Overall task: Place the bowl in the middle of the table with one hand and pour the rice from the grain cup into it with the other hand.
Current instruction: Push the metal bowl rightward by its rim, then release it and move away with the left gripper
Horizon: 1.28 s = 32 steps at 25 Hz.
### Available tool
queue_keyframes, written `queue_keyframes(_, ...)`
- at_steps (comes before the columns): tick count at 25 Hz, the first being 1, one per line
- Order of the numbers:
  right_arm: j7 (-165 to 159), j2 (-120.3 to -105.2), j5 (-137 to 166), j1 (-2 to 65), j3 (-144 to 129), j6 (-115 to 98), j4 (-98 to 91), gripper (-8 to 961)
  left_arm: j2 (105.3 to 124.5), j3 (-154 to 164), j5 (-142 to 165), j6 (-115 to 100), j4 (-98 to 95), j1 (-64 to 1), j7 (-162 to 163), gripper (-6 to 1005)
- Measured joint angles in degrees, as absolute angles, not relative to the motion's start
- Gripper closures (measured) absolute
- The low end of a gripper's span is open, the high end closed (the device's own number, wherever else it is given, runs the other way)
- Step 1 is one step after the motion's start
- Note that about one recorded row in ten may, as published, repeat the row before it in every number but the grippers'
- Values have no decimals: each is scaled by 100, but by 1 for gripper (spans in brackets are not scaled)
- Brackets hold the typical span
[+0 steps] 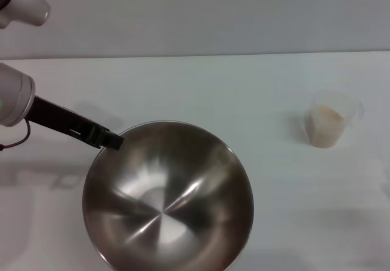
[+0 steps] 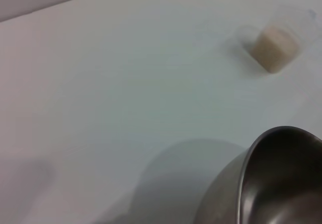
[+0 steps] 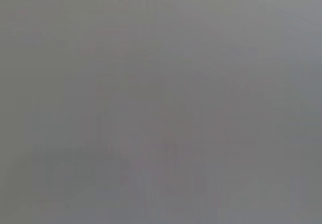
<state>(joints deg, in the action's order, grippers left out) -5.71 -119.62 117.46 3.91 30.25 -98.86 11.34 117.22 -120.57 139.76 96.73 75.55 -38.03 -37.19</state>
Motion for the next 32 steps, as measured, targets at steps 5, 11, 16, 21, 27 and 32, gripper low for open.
queue_keyframes(5, -571, -11962, 11749, 413, 3018, -9886, 1134, 114, 11659, -12227, 13848, 9675, 7213, -3951, -3869, 958)
queue_keyframes(11, -571, -11962, 11751, 422, 3002, -9885, 1134, 113, 11652, -12365, 13790, 9646, 7027, -4063, -3973, 958)
queue_keyframes(16, -571, -11962, 11751, 438, 2934, -9880, 1134, 113, 11623, -12551, 13787, 9601, 6791, -4222, -4069, 958)
queue_keyframes(21, -571, -11961, 11751, 446, 2925, -9878, 1134, 114, 11615, -12650, 13776, 9395, 6468, -4378, -4172, 958)
queue_keyframes(27, -571, -11962, 11751, 446, 2926, -9878, 1119, 114, 11588, -12740, 13767, 8999, 5914, -4678, -4325, 958)
queue_keyframes(32, -571, -11962, 11751, 434, 2927, -9878, 1103, 114, 11598, -12747, 13735, 8795, 5752, -4804, -4401, 958)
